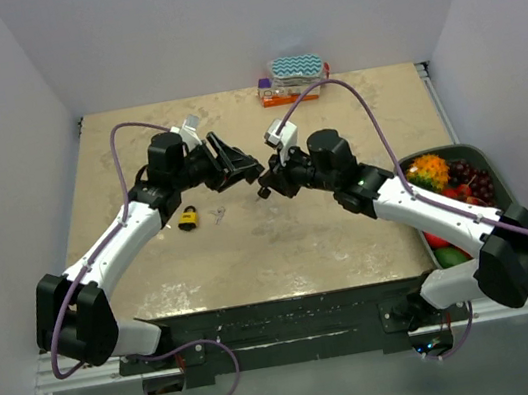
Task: Lock with the key
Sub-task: Place the key at the center of the board, then place the lock at the center of the board.
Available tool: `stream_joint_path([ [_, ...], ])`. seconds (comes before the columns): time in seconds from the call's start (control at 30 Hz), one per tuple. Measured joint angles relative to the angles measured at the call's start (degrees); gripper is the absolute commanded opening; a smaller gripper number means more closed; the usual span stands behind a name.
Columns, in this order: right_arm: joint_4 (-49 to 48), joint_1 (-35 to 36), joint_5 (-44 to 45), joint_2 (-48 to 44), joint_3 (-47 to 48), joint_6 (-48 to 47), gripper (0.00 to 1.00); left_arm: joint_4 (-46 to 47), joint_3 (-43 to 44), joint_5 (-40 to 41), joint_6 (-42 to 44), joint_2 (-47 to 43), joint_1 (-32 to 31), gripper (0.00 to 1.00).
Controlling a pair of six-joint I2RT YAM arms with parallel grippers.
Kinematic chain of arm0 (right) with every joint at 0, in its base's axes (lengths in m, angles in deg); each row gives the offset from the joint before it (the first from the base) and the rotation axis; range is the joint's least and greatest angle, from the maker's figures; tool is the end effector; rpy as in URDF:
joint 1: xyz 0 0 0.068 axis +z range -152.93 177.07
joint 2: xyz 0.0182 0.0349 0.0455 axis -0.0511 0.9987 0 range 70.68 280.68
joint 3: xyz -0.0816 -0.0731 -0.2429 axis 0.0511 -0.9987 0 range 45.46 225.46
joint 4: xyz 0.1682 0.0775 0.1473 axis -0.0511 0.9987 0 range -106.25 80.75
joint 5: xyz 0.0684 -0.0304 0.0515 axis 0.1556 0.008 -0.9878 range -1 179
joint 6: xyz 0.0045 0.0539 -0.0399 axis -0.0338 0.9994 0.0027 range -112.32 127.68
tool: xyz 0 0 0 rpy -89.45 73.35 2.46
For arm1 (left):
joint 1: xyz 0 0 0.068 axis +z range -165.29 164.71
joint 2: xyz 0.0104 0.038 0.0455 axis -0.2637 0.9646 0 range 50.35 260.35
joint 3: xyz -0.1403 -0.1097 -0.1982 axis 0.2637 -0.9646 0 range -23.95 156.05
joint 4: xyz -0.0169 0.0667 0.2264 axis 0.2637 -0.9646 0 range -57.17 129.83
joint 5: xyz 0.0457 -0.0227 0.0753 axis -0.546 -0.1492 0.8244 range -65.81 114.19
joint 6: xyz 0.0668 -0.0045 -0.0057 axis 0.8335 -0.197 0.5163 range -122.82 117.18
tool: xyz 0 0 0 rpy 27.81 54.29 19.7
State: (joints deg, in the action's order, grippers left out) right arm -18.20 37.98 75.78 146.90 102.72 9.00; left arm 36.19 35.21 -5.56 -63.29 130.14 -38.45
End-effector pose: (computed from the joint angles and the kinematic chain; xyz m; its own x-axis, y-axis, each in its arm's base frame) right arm 0.2227 0.2092 0.3123 -0.2395 -0.1780 -0.9544 -0.7974 0.5969 0.0888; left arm 0.2744 -0.1464 0.2966 -0.8452 -0.4600 -0.2719 0.0446 0.4463 -0.8938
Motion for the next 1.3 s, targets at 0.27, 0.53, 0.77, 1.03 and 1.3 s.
stream_joint_path([
  [0.27,0.28,-0.44,0.31,0.02,0.00,0.15,0.00,0.11,0.00,0.00,0.13,0.00,0.17,0.00],
  [0.53,-0.13,-0.70,1.14,-2.51,-1.62,0.68,0.00,-1.88,4.24,0.09,1.77,1.75,1.31,0.00],
  [0.77,2.84,-0.02,0.42,-6.91,-4.85,2.71,0.00,-2.71,10.14,6.97,4.26,5.49,4.42,0.00],
  [1.03,4.98,-1.55,1.79,-7.41,-6.84,8.20,0.00,-17.90,15.93,10.88,22.25,9.73,0.66,0.00],
  [1.3,4.44,-6.88,1.16,-4.92,-7.93,13.20,0.00,-29.79,13.94,13.55,34.45,13.66,-5.97,0.00],
])
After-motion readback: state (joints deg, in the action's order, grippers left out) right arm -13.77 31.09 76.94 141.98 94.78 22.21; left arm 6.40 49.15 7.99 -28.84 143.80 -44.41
